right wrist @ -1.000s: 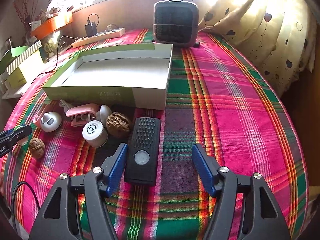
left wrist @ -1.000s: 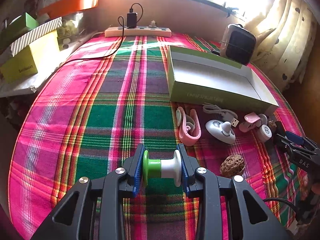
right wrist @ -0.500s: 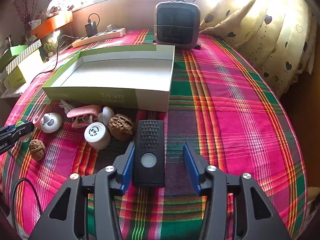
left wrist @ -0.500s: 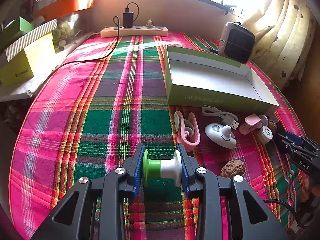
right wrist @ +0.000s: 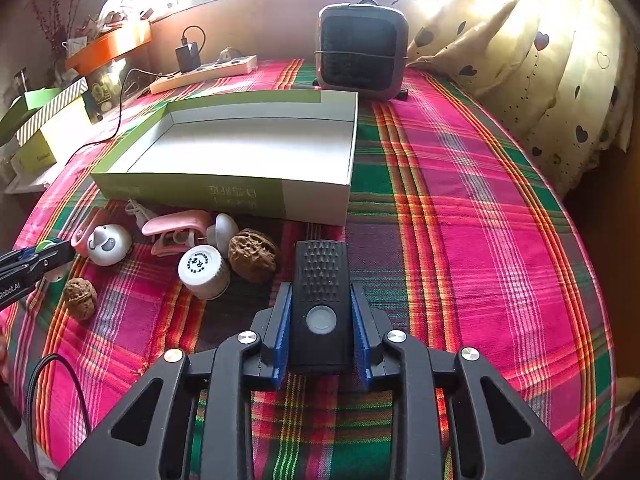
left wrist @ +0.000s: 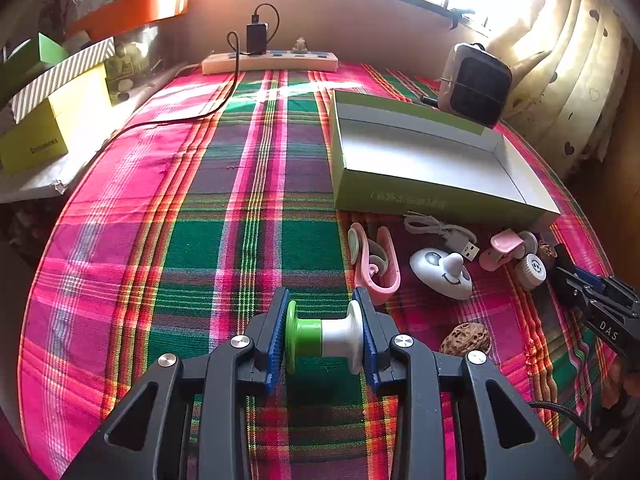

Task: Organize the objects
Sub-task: 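Carry the spool and remote over the open box with both grippers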

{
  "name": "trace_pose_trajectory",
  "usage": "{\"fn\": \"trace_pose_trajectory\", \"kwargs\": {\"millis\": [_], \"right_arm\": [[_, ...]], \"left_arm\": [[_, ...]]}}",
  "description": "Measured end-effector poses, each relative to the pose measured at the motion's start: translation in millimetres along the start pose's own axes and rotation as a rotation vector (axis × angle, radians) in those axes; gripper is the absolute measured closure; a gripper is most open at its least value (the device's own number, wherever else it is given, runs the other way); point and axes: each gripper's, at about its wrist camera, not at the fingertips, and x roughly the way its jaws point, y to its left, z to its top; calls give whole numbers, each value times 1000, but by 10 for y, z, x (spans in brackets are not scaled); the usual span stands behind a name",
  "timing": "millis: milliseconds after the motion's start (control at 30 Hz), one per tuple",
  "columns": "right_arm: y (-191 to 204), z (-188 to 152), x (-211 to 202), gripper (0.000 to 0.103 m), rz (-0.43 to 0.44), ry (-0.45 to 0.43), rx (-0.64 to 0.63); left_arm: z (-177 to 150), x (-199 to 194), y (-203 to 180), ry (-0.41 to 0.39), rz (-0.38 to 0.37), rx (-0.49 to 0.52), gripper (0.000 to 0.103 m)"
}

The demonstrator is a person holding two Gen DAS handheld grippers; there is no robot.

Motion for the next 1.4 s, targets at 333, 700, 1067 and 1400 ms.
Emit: {"fn": "trace_pose_trajectory", "kwargs": {"millis": [333,700,1067,1400], "right_arm": [[-4,0,-5,75,3,-2,5],[-15,11,-3,75,12,5,14],[-17,93,-110,75,17,-23,16],[-14,207,-174,75,34,-38,20]], "left_arm": [[7,1,3,-1,2,0,73],[16,-8,1,8,-7,0,73],[84,-137,-56,-15,-26,20,73],[249,-189,-160,-37,-45,52,73]]}}
